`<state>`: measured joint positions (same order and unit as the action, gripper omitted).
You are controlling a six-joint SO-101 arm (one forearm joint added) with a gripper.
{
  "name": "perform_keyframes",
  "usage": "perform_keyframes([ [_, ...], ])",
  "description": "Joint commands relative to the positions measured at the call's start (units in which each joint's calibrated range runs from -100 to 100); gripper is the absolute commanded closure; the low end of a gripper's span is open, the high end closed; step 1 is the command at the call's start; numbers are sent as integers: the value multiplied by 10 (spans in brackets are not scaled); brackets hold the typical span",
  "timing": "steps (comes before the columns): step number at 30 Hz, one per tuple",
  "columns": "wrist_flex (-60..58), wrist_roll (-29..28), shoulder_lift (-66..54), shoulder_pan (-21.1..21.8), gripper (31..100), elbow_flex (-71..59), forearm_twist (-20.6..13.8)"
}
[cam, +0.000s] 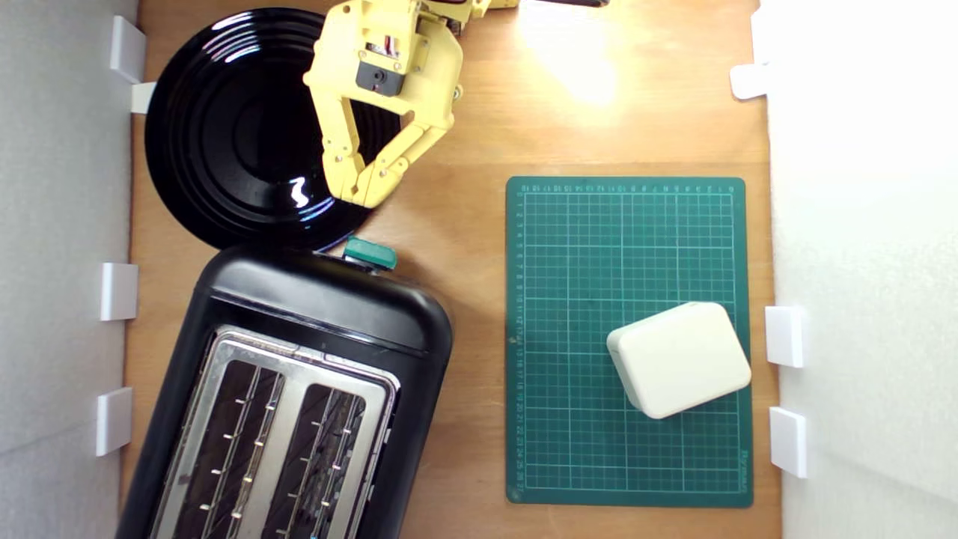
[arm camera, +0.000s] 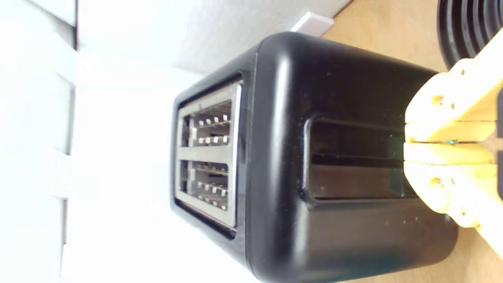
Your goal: Start toaster
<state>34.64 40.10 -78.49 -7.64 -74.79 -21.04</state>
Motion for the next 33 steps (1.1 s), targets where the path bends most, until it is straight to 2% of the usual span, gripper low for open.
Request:
perform_keyframes([
  [1, 1, -2, -109, 1, 989, -53, 3],
  [8, 7, -28, -205, -8, 989, -138, 23],
  [13, 75, -46, -207, -9, 989, -143, 25],
  [25, 83, -59, -209, -20, 989, -243, 27],
  [31, 128, -47, -209, -26, 989, -248, 81],
  [33, 145, -44, -209, -26, 989, -248, 86],
])
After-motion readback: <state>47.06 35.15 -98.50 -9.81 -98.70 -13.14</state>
